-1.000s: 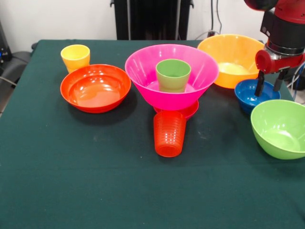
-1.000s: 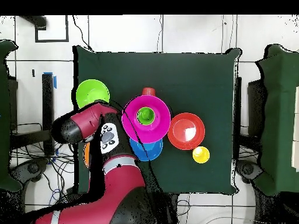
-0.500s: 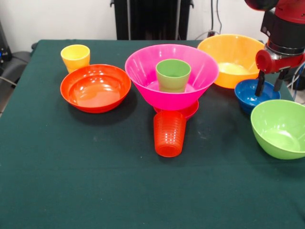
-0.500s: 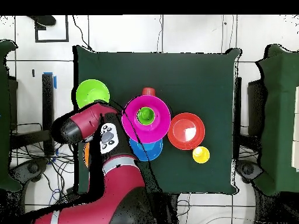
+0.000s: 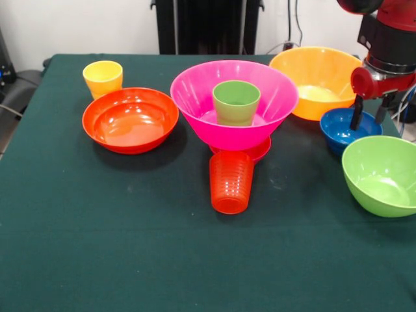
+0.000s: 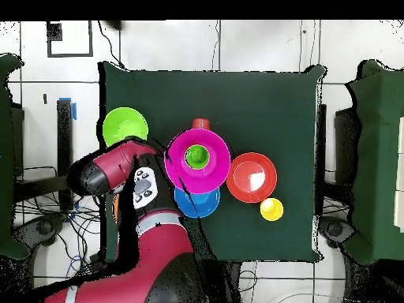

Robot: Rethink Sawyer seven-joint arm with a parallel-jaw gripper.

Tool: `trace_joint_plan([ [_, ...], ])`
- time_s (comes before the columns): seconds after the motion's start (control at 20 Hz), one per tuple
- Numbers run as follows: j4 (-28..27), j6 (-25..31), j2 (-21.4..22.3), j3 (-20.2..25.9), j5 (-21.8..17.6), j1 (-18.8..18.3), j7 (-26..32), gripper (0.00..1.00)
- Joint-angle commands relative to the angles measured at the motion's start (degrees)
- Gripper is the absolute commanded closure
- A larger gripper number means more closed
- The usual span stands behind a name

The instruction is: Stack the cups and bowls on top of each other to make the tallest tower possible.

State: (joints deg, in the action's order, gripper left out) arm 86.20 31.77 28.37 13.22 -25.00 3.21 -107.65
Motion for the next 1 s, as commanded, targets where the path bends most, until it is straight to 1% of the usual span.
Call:
trace_joint_plan([
  [0.05,1.53,-2.21,-0.36,0.69,0.72,0.91,-6.00,0.00],
  [0.25,2.06,-2.68,-0.27,0.44,0.80,1.18,-6.28,0.00],
  [0.5,1.92,-1.62,0.11,0.11,1.14,1.70,-6.26,0.00],
  [0.8,2.63,-3.28,-0.31,-0.30,0.80,1.95,-6.52,0.00],
  [1.0,3.75,-4.48,-0.32,-1.10,0.18,2.89,-7.18,0.00],
])
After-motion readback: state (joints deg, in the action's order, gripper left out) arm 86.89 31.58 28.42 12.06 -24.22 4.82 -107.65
